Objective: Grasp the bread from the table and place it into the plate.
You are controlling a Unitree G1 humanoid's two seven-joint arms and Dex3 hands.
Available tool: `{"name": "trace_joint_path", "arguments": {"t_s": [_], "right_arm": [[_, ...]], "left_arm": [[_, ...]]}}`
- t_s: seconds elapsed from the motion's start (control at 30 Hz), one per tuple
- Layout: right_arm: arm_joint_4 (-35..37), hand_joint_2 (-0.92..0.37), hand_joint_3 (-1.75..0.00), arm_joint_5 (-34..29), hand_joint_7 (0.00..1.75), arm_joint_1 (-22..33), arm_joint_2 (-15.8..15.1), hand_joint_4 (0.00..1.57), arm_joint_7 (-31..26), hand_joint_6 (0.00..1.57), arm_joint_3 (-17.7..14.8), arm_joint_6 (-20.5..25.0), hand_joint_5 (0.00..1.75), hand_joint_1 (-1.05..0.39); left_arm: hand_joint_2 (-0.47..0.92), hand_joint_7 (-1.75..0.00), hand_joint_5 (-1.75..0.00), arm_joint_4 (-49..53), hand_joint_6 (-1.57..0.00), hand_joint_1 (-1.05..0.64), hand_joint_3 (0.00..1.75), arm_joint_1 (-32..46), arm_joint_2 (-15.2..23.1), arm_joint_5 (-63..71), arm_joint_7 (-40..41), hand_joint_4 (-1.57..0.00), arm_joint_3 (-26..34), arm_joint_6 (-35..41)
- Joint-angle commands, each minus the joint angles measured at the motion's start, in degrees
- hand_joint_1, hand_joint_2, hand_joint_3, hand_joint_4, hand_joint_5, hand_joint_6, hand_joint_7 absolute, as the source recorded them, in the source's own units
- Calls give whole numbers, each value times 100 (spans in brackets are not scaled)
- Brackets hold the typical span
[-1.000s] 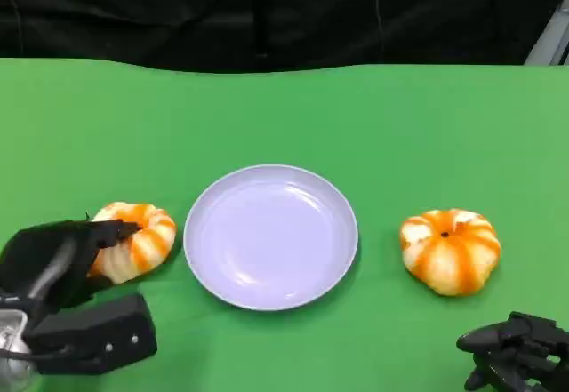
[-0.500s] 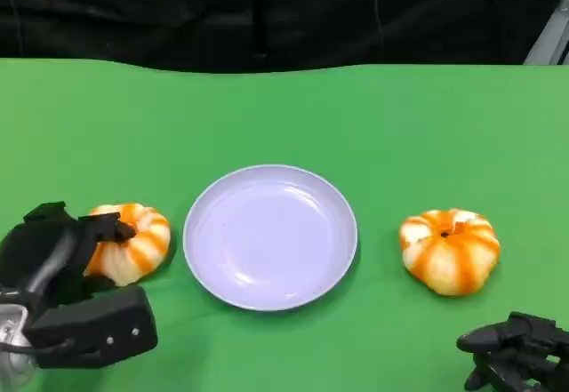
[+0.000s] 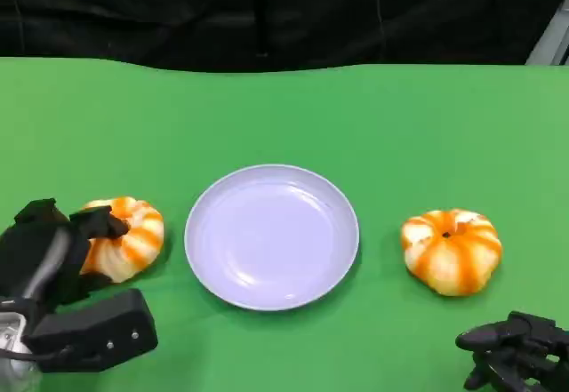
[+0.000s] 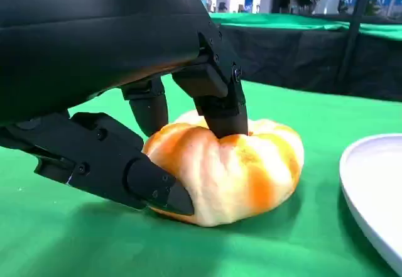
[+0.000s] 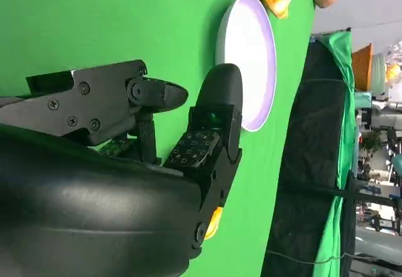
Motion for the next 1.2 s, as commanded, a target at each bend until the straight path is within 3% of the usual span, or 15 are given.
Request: {"name": "trace_joint_path", "arguments": {"t_s": [0.03, 0.13, 0.23, 0.57, 0.67, 0.97, 1.2], "right_arm": [[69, -92, -39, -1, 53, -25, -43, 72, -20, 97, -27, -122, 132, 0], [81, -92, -39, 0, 53, -29, -44, 72, -20, 97, -26, -137, 132, -1], [101, -92, -39, 19, 54, -33, -43, 72, -9, 98, -27, -137, 132, 0], [93, -92, -39, 27, 54, -8, -46, 72, -19, 98, -26, -115, 133, 0], [115, -92, -39, 27, 54, -16, -51, 72, -7, 98, -26, -138, 133, 1], [142, -92, -40, 31, 54, -30, -53, 72, 12, 97, -29, -176, 133, 1], [84, -92, -39, 21, 54, -28, -39, 72, -32, 98, -22, -96, 134, 0]], "left_arm": [[88, -94, -139, -347, -80, -9, 0, 119, 105, -89, 133, -50, 119, 109], [88, -90, -136, -542, -82, -8, 0, 194, 132, -87, 156, -52, 142, 165], [88, -72, -130, -795, -91, -7, 0, 314, 165, -101, 183, -55, 200, 121], [88, -71, -133, -1840, -96, -6, 1, 868, 208, -115, 381, -57, 418, -170], [89, -49, -126, -2187, -106, -6, 0, 1031, 221, -118, 320, -60, 503, -207], [90, -50, -131, -2612, -105, -6, 1, 1219, 197, -130, 168, -58, 630, -172], [87, -27, -118, -3328, -119, -5, 0, 1461, 110, -133, -122, -66, 595, -357]]}}
